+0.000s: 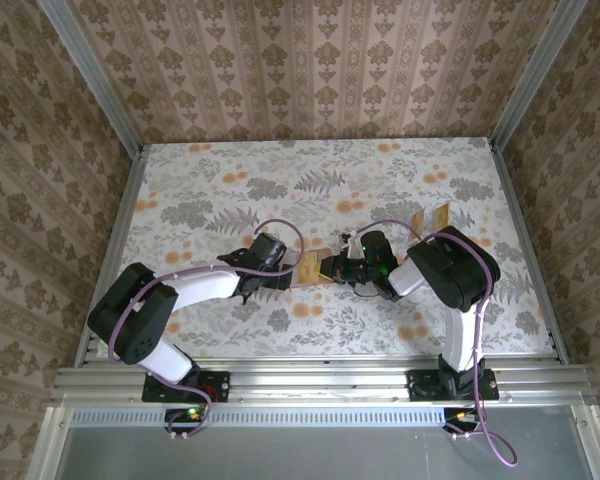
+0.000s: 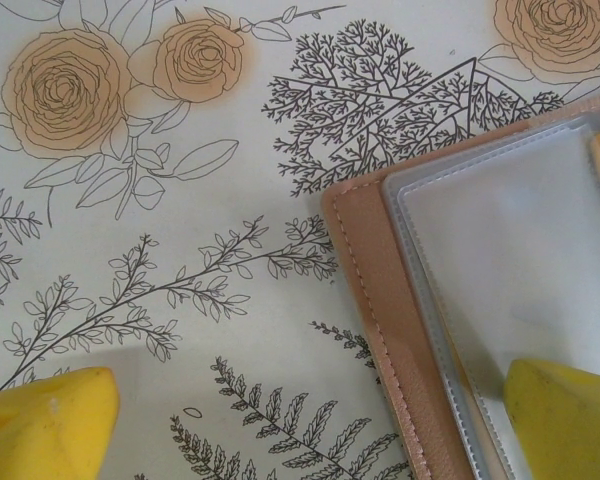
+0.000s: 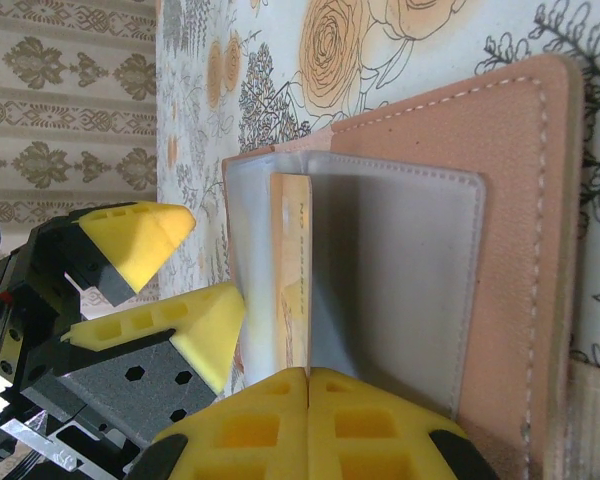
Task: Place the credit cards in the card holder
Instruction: Insert the credit card into the card slot.
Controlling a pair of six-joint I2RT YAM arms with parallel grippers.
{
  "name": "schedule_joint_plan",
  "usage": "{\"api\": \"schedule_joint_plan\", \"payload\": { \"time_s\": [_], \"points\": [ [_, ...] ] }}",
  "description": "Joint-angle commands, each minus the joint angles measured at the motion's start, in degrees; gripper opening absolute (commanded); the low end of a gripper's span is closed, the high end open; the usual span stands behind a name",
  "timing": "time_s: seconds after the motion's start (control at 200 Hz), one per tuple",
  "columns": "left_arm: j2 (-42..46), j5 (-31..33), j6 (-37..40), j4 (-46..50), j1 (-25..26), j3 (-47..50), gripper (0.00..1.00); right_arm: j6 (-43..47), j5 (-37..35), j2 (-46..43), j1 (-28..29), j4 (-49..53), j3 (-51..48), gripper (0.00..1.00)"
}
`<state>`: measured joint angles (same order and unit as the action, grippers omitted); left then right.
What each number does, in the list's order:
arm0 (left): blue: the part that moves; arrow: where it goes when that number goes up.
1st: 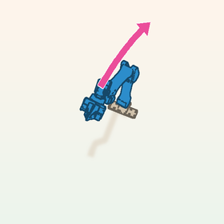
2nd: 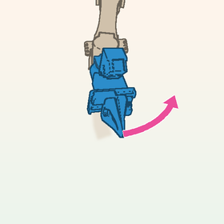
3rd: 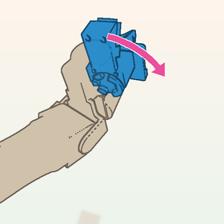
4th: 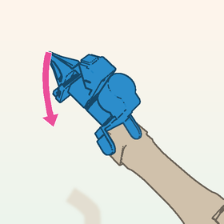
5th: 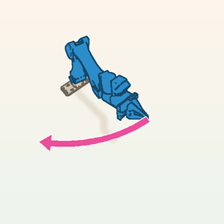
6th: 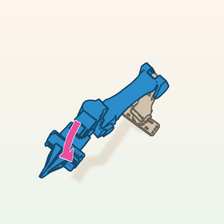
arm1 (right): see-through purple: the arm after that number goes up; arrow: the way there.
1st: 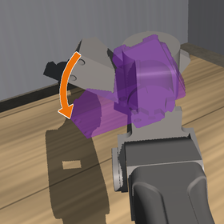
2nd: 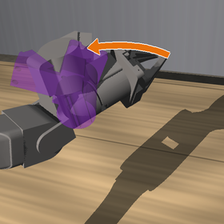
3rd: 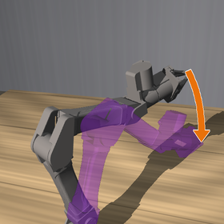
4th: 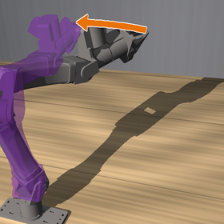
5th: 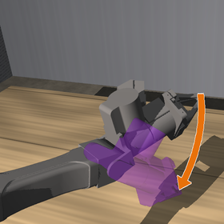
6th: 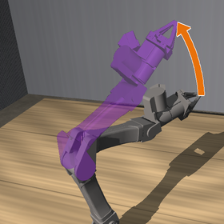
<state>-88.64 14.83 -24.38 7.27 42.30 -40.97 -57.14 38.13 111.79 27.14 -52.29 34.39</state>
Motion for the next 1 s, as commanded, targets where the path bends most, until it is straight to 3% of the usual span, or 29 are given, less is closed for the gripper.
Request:
{"api": "schedule_joint_plan", "payload": {
  "time_s": [0.0, 0.995],
  "points": [
    [-0.3, 0.2, 0.2, 3.2, -0.1, 1.1, 1.00, 1.4, -2.0, 0.8, -0.4, 6.1, -1.6, 0.00],
    [-0.2, 0.2, 0.0, 3.0, -0.1, 1.2, 1.00, 2.0, 0.2, 3.1, 2.2, 10.4, 4.3, 0.00]
  ]
}}
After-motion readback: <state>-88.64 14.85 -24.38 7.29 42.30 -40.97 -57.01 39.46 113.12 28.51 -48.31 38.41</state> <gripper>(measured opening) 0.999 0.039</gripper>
